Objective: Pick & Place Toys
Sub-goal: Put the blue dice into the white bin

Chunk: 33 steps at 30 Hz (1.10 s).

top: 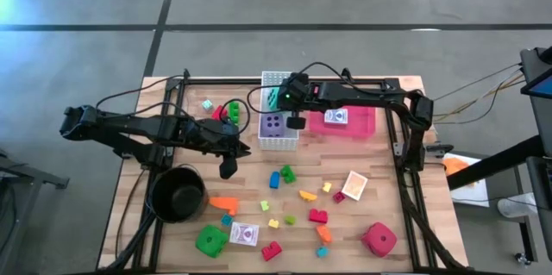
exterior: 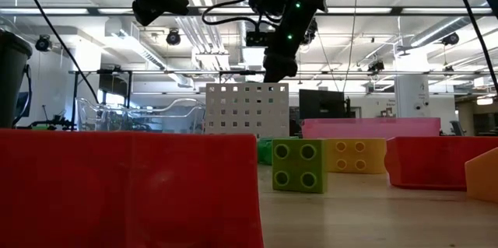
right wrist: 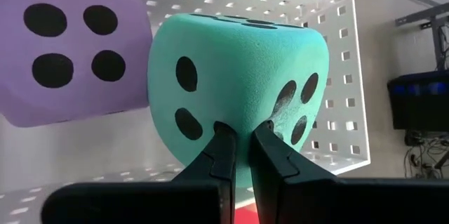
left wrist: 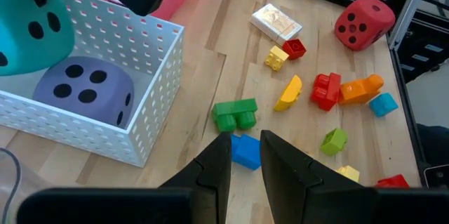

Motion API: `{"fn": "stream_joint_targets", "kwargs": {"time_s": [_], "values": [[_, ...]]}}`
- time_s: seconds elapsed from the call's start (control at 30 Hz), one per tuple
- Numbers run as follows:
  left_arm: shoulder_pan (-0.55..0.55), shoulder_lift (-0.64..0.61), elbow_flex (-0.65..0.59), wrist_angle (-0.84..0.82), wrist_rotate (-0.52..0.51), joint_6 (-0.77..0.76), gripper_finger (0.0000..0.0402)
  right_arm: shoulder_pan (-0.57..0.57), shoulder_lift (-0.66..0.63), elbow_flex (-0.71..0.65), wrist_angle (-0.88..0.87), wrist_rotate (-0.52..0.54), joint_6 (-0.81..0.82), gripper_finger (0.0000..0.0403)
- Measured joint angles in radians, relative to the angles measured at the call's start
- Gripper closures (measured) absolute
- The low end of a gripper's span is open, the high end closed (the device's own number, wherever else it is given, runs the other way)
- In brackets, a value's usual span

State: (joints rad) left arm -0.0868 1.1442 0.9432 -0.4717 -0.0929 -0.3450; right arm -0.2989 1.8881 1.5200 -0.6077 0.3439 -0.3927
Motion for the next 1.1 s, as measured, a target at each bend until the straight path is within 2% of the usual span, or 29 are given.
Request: {"fn": "stream_joint_targets", "kwargs": {"time_s": [0.27,0.73,1.1], "values": [[0.0,0.0,0.0,0.0,0.0,0.0,0.0321,0.006,0.0,0.0,-0.014,-0.003,0.0,0.039],[0.0,0.0,0.0,0.0,0.0,0.0,0.0321,0.032,-0.002,0.0,-0.06,-0.079,0.026,0.039],[0.0,0.0,0.0,0.0,0.0,-0.001,0.0321,0.032,-0.002,0.0,-0.065,-0.08,0.027,0.039]]}}
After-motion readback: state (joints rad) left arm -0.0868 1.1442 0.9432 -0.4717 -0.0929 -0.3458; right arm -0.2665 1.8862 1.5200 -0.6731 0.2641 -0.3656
